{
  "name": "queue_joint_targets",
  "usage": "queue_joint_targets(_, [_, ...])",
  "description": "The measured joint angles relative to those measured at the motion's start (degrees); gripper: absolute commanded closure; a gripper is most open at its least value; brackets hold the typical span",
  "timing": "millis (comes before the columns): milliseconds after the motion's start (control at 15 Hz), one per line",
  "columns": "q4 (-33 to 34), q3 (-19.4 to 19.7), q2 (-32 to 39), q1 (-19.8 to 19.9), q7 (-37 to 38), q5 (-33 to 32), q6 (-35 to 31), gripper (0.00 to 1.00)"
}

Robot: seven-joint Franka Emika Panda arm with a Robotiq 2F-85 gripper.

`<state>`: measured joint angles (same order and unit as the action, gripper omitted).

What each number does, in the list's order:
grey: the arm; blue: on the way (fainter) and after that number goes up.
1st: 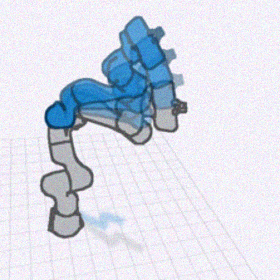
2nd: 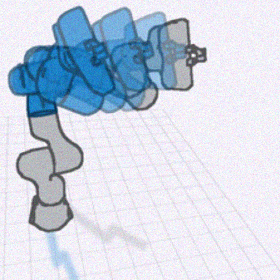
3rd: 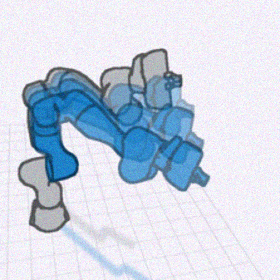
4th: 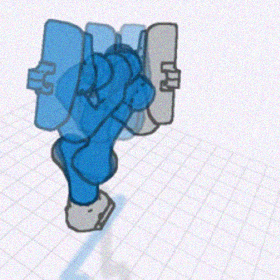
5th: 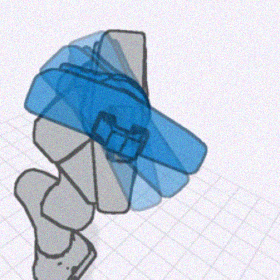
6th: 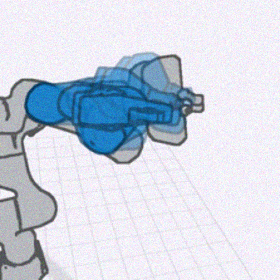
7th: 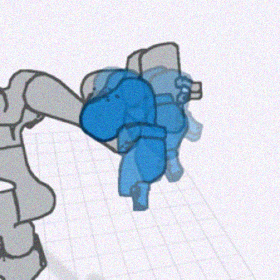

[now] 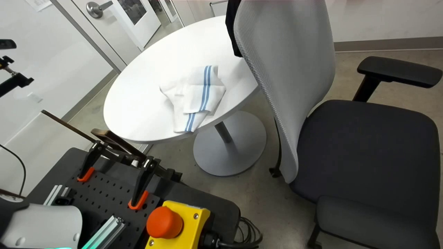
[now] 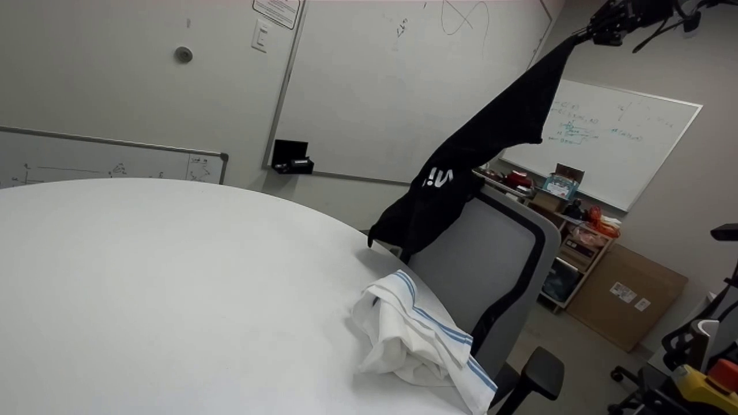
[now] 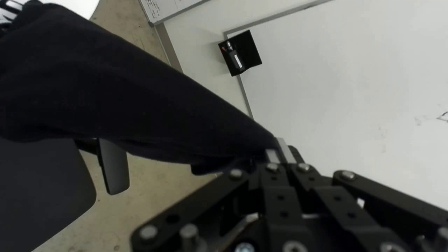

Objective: Pick up the black shirt on the table and put it on the chair

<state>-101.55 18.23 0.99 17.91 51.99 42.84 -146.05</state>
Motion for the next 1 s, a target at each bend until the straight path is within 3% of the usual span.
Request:
queue_joint_targets(133, [0.77,1.64,1.91,1.86,0.44,0.01,1.23,1.00])
queue_joint_targets(200, [1.43,2.42,3.31,2.82,0.74,-0.06,1.91,0.81])
queue_joint_targets(267, [2.06,3.14,4.95,3.76,0.77,-0.26,2.33,0.71])
queue_joint_targets(867, [7.76,4.93,17.76,7.01,5.31,-8.06,2.33,0.06])
queue_joint_targets(1000, [8.87,4.81,18.97,7.00,6.13,-9.79,2.35,0.00])
